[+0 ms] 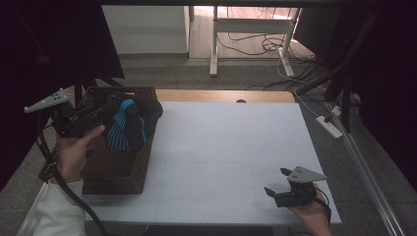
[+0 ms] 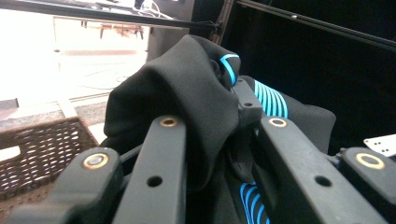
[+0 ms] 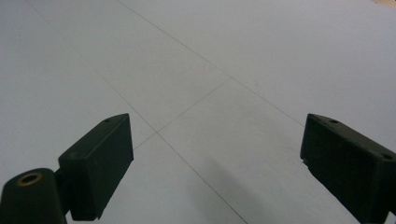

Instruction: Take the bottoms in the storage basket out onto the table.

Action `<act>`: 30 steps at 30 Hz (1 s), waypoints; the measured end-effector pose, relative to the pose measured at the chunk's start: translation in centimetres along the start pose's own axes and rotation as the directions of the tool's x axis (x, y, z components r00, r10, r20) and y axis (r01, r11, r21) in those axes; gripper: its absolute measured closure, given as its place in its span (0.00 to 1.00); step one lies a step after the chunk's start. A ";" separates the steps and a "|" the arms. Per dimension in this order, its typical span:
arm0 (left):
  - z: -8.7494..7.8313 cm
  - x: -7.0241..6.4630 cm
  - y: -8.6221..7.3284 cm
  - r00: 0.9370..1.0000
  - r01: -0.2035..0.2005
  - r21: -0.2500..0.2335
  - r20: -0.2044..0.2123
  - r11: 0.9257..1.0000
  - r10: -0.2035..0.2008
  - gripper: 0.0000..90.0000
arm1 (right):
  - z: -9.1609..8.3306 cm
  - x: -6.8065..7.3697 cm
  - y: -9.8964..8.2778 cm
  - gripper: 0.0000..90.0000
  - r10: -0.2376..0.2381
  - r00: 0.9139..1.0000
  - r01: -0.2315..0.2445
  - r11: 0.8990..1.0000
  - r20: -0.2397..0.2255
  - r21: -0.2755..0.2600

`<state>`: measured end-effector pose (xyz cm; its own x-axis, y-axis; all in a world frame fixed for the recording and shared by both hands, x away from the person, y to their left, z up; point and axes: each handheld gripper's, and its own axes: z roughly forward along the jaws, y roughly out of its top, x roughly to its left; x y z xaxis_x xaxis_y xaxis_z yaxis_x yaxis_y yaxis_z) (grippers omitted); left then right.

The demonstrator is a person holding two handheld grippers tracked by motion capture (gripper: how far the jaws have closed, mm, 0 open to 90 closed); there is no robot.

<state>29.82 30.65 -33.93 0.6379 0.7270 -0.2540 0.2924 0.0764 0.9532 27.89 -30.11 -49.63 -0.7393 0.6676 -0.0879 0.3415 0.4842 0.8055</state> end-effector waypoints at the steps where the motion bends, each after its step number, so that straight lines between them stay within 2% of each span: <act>1: 0.0 0.0 0.0 1.000 0.000 0.000 0.000 1.000 0.000 0.87 | 0.0 0.0 0.0 0.11 0.000 1.000 0.000 1.000 0.000 0.000; 9: 0.6 -1.4 0.3 0.999 -0.016 -0.009 0.043 1.000 0.017 0.87 | 0.0 0.0 0.0 0.11 -0.001 1.000 0.001 1.000 -0.001 0.000; 13: 0.9 -1.7 0.2 0.995 0.010 -0.022 0.098 1.000 -0.008 0.87 | 0.0 0.0 0.0 0.11 -0.002 1.000 0.002 1.000 0.000 0.000; 17: 1.2 -2.2 0.3 0.993 -0.002 -0.017 0.115 1.000 0.004 0.87 | 0.1 0.0 0.0 0.11 0.001 1.000 -0.001 1.000 -0.004 -0.003; 30: 2.1 -3.1 0.2 0.990 -0.002 -0.008 0.143 1.000 0.004 0.87 | 0.1 0.0 0.0 0.11 -0.002 1.000 0.003 1.000 -0.006 0.005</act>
<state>29.41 26.94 -33.31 0.7344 0.6220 -0.2715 0.2854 0.0799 0.9551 27.93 -30.03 -49.65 -0.7435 0.6631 -0.0865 0.3427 0.4888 0.8022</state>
